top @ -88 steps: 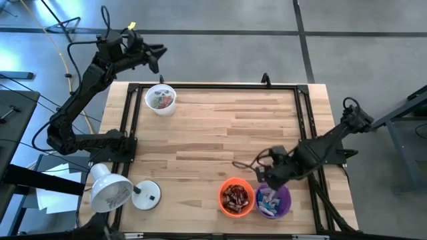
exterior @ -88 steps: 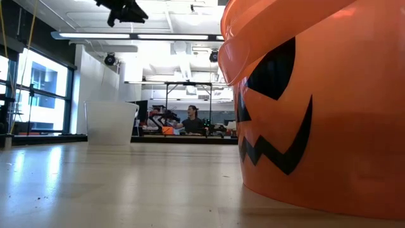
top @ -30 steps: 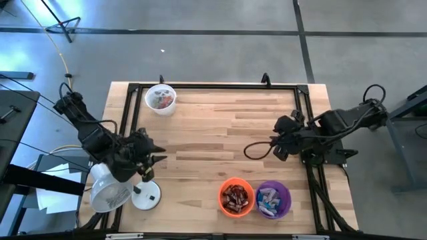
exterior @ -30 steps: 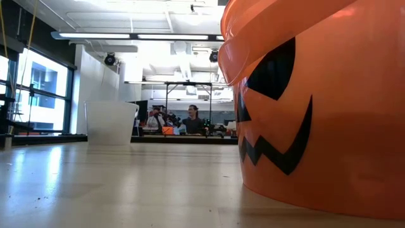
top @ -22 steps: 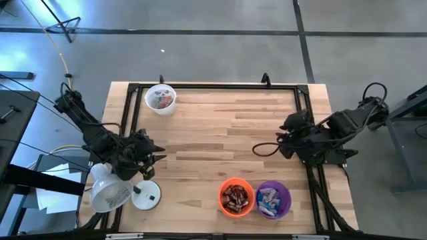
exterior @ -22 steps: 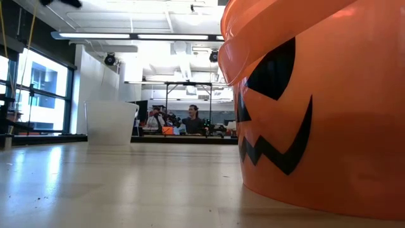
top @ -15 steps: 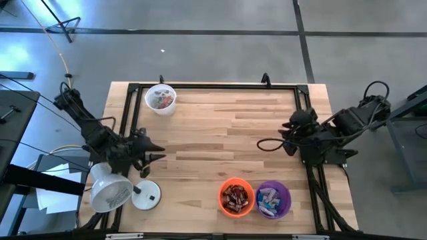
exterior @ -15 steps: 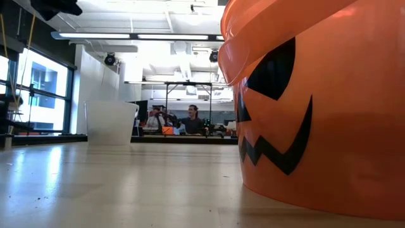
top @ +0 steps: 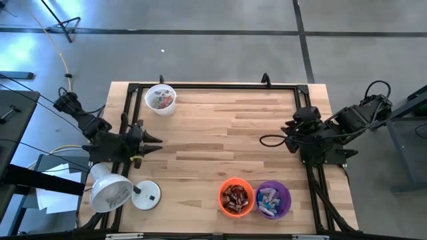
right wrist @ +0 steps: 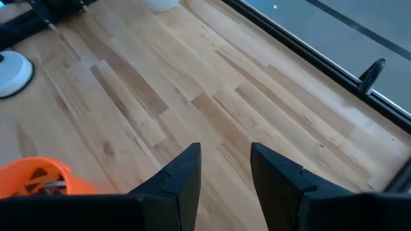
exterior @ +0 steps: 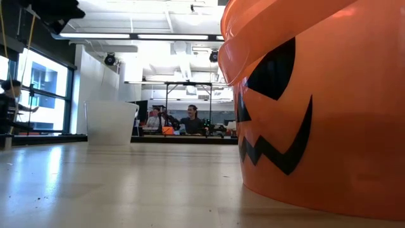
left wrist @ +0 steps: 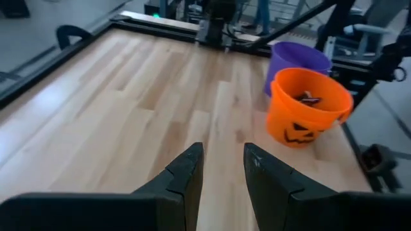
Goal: Organize candy in baskets
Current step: Return to Home Position
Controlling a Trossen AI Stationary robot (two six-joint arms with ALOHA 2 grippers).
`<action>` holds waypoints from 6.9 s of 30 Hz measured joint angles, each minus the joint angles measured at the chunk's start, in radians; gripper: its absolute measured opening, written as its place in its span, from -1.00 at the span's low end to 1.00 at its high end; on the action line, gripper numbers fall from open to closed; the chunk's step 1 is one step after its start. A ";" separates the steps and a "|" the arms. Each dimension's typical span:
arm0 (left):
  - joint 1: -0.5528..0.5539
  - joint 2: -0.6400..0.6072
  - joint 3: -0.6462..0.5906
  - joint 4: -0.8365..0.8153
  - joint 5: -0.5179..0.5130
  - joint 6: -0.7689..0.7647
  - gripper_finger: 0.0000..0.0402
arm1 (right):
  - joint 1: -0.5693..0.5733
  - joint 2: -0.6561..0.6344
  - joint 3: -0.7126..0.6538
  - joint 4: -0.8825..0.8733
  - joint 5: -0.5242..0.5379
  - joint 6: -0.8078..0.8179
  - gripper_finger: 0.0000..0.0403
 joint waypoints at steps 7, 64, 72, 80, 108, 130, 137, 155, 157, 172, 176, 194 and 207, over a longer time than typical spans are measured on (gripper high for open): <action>0.110 -0.098 -0.061 0.002 0.075 0.084 -0.51 | 0.000 -0.014 0.000 -0.056 0.000 0.004 -0.36; 0.642 -0.356 -0.585 0.562 0.618 0.166 -0.51 | 0.000 -0.321 -0.504 0.337 0.153 0.194 -0.36; 0.659 -0.357 -0.585 0.563 0.608 0.167 -0.51 | 0.000 -0.596 -0.828 0.607 0.198 0.199 -0.36; 0.678 -0.357 -0.585 0.571 0.562 0.234 -0.51 | 0.000 -0.815 -1.075 1.022 0.197 -0.088 -0.36; 0.678 -0.356 -0.585 0.610 0.161 0.368 -0.51 | -0.002 -0.985 -1.398 1.621 -0.136 -0.676 -0.36; 0.678 -0.356 -0.585 0.610 0.160 0.367 -0.51 | -0.443 -0.996 -1.398 1.574 -0.508 -0.880 -0.36; 0.678 -0.356 -0.585 0.610 0.160 0.332 -0.51 | -0.658 -0.993 -1.398 1.520 -0.691 -0.846 -0.36; 0.678 -0.357 -0.585 0.610 0.160 0.333 -0.51 | -0.780 -0.992 -1.398 1.517 -0.682 -0.781 -0.36; 0.678 -0.357 -0.585 0.610 0.160 0.333 -0.51 | -0.783 -0.992 -1.398 1.517 -0.681 -0.778 -0.36; 0.678 -0.356 -0.584 0.610 0.160 0.333 -0.51 | -0.779 -0.992 -1.398 1.513 -0.697 -0.682 -0.36; 0.678 -0.356 -0.584 0.610 0.160 0.333 -0.51 | -0.780 -0.992 -1.398 1.514 -0.679 -0.684 -0.36; 0.678 -0.356 -0.584 0.610 0.161 0.333 -0.51 | -0.780 -0.992 -1.397 1.513 -0.679 -0.631 -0.36; 0.678 -0.356 -0.584 0.610 0.161 0.333 -0.51 | -0.780 -0.992 -1.397 1.513 -0.679 -0.631 -0.36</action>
